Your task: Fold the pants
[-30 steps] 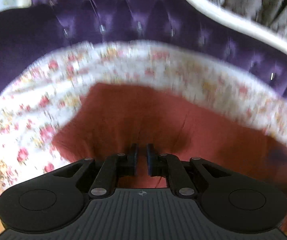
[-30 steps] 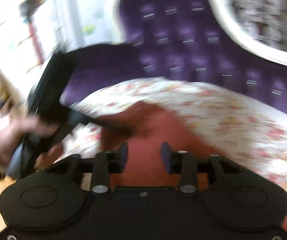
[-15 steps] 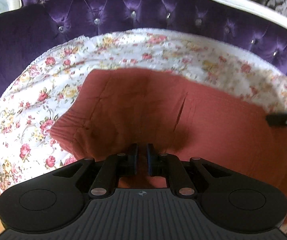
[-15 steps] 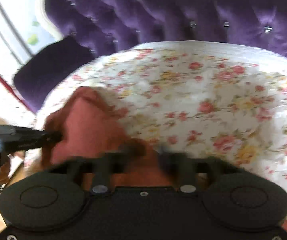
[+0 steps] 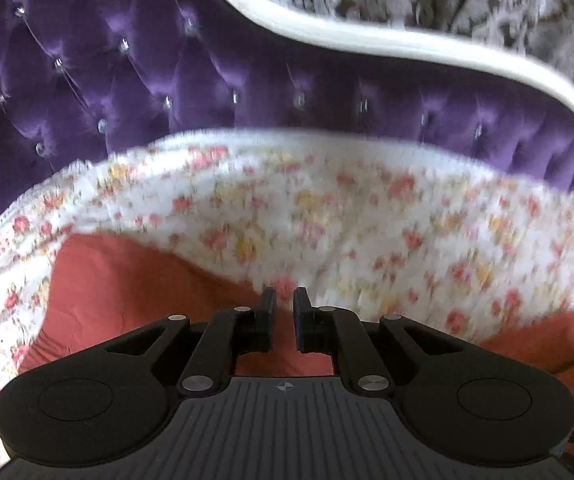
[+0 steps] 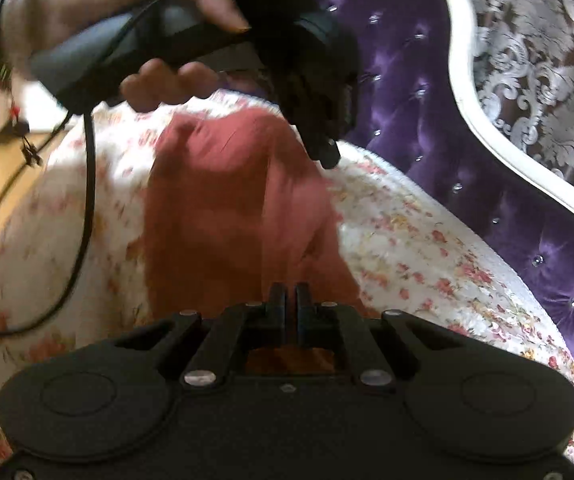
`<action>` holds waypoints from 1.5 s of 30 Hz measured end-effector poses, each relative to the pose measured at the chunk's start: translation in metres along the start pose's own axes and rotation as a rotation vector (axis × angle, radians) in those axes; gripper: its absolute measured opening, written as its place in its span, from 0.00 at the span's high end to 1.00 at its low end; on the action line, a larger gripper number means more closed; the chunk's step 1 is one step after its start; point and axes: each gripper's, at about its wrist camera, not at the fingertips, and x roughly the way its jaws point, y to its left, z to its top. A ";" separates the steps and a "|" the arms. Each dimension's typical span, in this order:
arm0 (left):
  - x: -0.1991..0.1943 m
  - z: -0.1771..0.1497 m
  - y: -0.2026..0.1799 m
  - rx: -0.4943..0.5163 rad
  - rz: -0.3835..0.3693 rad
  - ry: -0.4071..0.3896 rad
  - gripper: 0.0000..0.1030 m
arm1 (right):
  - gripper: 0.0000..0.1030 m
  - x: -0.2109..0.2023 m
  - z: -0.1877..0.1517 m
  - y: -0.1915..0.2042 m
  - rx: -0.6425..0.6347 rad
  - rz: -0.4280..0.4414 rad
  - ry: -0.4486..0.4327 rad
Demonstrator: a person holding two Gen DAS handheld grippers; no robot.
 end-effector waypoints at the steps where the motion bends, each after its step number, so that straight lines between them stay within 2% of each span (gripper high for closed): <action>1: 0.005 -0.006 0.002 0.006 0.022 0.030 0.90 | 0.87 0.003 -0.001 0.000 -0.001 0.006 0.011; 4: 0.019 -0.030 0.012 -0.019 0.048 0.102 0.90 | 0.86 -0.001 -0.001 -0.004 0.008 0.030 0.016; 8: 0.009 -0.053 0.025 -0.070 0.022 0.043 0.90 | 0.82 -0.018 0.007 -0.031 0.133 0.110 -0.014; 10: 0.006 -0.055 0.025 -0.078 0.024 0.026 0.90 | 0.72 -0.021 0.009 -0.056 0.273 0.151 -0.037; 11: 0.005 -0.057 0.025 -0.082 0.026 0.020 0.90 | 0.60 -0.020 0.009 -0.067 0.338 0.162 -0.032; 12: 0.005 -0.056 0.024 -0.081 0.029 0.015 0.90 | 0.52 -0.017 0.008 -0.078 0.399 0.173 -0.019; 15: 0.006 -0.053 0.023 -0.077 0.030 0.011 0.90 | 0.52 -0.003 0.000 -0.103 0.535 0.207 0.030; 17: 0.004 -0.053 0.025 -0.088 0.022 0.009 0.90 | 0.52 0.007 -0.006 -0.109 0.586 0.275 0.066; 19: 0.004 -0.054 0.028 -0.108 0.010 0.008 0.90 | 0.52 0.014 -0.008 -0.101 0.588 0.382 0.109; 21: 0.003 -0.055 0.030 -0.125 0.001 0.006 0.90 | 0.51 0.011 -0.005 -0.085 0.514 0.413 0.099; 24: 0.002 -0.056 0.029 -0.129 -0.002 -0.001 0.90 | 0.51 0.018 0.004 -0.082 0.484 0.402 0.073; 28: -0.012 -0.054 0.030 -0.135 -0.015 -0.034 0.90 | 0.51 0.042 0.006 -0.103 0.607 0.441 0.054; 32: -0.038 -0.057 0.042 -0.144 -0.007 -0.102 0.90 | 0.51 0.037 0.007 -0.119 0.681 0.411 -0.022; 35: -0.037 -0.061 0.053 -0.154 0.040 -0.076 0.90 | 0.51 0.037 0.006 -0.128 0.709 0.416 -0.028; 37: -0.030 -0.067 0.061 -0.172 0.055 -0.033 0.90 | 0.51 0.040 0.005 -0.131 0.719 0.417 -0.027; 40: -0.022 -0.075 0.071 -0.214 0.037 0.005 0.90 | 0.51 0.041 0.005 -0.139 0.753 0.416 -0.033; 43: -0.020 -0.076 0.070 -0.206 0.039 0.017 0.90 | 0.51 0.041 0.010 -0.149 0.768 0.382 -0.039; 44: -0.019 -0.076 0.069 -0.203 0.043 0.021 0.90 | 0.52 0.043 0.012 -0.153 0.769 0.365 -0.043; 45: -0.019 -0.076 0.068 -0.201 0.045 0.022 0.90 | 0.62 0.044 0.014 -0.158 0.774 0.344 -0.044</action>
